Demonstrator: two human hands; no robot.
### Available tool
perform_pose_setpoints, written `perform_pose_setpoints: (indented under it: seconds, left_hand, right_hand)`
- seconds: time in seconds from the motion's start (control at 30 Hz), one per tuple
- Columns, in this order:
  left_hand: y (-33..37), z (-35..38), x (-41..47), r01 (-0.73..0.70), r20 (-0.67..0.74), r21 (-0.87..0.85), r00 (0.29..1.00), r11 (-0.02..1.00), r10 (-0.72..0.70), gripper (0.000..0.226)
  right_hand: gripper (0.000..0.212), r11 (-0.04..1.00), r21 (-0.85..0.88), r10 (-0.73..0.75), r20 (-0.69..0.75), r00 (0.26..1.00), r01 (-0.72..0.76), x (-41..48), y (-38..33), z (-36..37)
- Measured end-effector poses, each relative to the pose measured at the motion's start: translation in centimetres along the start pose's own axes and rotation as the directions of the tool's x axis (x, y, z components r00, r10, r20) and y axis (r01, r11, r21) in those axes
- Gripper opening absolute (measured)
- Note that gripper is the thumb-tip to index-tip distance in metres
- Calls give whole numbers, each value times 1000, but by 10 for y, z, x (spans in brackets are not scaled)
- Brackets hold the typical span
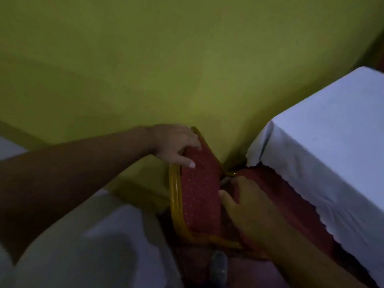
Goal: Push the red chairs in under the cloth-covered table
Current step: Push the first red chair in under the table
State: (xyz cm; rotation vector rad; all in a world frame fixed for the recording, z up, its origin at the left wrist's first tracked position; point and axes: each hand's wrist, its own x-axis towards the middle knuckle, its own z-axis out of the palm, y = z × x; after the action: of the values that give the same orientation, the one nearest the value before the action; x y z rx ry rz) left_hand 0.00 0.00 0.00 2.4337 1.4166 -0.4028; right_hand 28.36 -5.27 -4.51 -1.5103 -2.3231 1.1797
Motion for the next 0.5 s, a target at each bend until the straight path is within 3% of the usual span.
perform_pose_setpoints:
  seconds: [0.13, 0.27, 0.5]
  left_hand:
    - [-34, 28, 0, -168, 104, 11, 981, 986, 166, 66]
    - [-59, 51, 5, -309, 3, -34, 951, 950, 309, 62]
    - [-78, 58, 13, -377, -66, -96, 926, 921, 372, 73]
  right_hand:
    - [47, 994, 103, 31, 134, 990, -45, 23, -34, 52]
    - [58, 994, 97, 18, 238, 971, -42, 31, -53, 91]
    - [49, 994, 101, -41, 125, 991, 28, 41, -51, 112]
